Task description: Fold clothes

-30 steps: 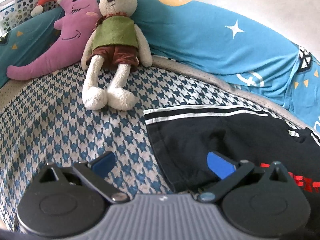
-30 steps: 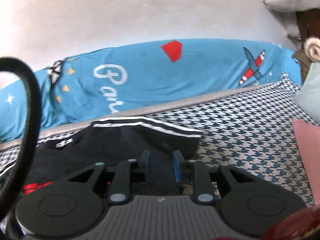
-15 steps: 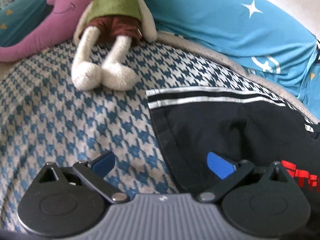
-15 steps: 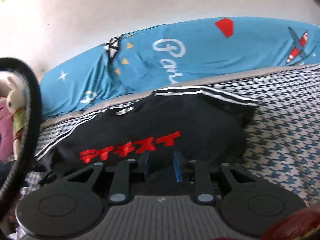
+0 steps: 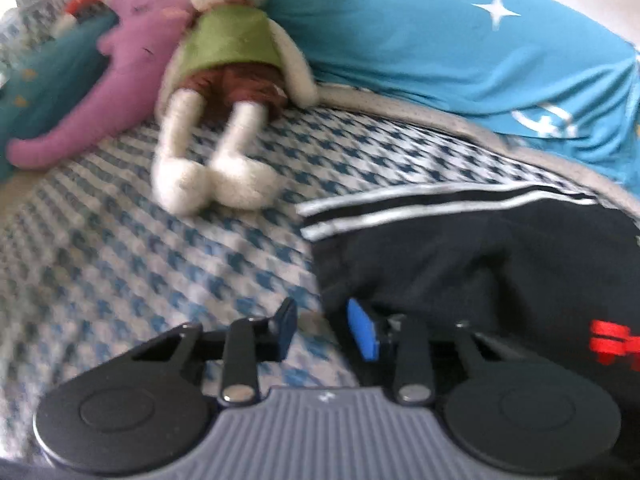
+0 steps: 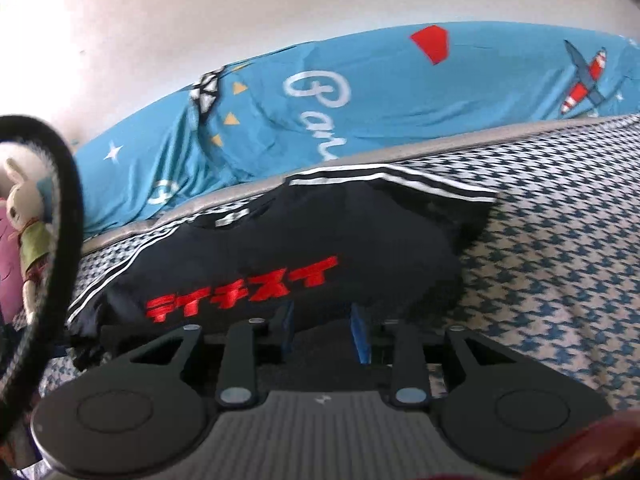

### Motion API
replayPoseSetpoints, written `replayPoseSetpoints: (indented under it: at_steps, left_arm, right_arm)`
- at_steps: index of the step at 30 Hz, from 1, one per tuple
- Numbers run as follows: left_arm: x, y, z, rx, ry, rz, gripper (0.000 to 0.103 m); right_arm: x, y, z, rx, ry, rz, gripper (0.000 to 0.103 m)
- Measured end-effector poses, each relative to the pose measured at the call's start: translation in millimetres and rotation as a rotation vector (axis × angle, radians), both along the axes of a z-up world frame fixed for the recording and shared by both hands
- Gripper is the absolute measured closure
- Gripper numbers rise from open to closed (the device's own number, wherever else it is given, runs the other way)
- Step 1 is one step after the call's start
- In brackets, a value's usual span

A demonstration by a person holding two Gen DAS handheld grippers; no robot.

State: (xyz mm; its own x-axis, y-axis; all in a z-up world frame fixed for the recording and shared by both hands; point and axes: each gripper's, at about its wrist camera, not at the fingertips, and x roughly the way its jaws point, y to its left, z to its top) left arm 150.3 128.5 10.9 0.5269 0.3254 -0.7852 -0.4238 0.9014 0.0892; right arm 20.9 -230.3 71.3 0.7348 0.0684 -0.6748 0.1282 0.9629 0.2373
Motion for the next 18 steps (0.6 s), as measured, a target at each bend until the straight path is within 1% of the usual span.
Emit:
replayPoseSetpoints:
  at_steps: [1,4,5,6,7,8,9,10,11,13,14,17,18]
  left_arm:
    - [0,-1,1,0.066,0.010,0.025,0.076]
    - [-4,12,4,-0.033,-0.002,0.049,0.076]
    - [-6,17,6,-0.113,-0.012,0.035,0.073]
    - [-11,21,9,-0.164,-0.023,0.022,0.073]
    - [-16,21,12,-0.174,-0.028,0.012,0.072]
    - [-23,19,16,-0.160,-0.030,-0.003,0.070]
    - [-30,17,20,-0.143,-0.034,-0.024,0.065]
    - [-37,14,24,-0.143,-0.038,-0.041,0.063]
    - [-45,11,28,-0.142,-0.042,-0.058,0.058]
    - [-58,9,34,-0.162,-0.050,-0.090,0.052]
    - [-65,9,37,-0.169,-0.054,-0.106,0.049]
    - [-80,-5,42,-0.164,-0.051,-0.154,0.046]
    - [-85,-10,43,-0.165,-0.048,-0.169,0.044]
  right_arm:
    - [-1,-4,1,0.000,0.004,-0.012,0.072]
    - [-4,-15,-1,-0.003,0.030,-0.010,0.072]
    - [-6,-17,-3,0.002,0.041,-0.002,0.072]
    - [-8,-20,-5,0.007,0.052,0.007,0.072]
    - [-10,-21,-8,0.015,0.064,0.017,0.072]
    - [-12,-22,-11,0.032,0.081,0.031,0.072]
    - [-13,-23,-15,0.049,0.099,0.045,0.072]
    - [-15,-23,-19,0.068,0.115,0.057,0.072]
    - [-17,-24,-23,0.092,0.130,0.067,0.072]
    - [-21,-23,-29,0.116,0.151,0.095,0.072]
    - [-22,-21,-31,0.113,0.154,0.103,0.072]
    - [-25,-14,-38,0.099,0.155,0.126,0.071]
    - [-24,-12,-39,0.096,0.152,0.132,0.069]
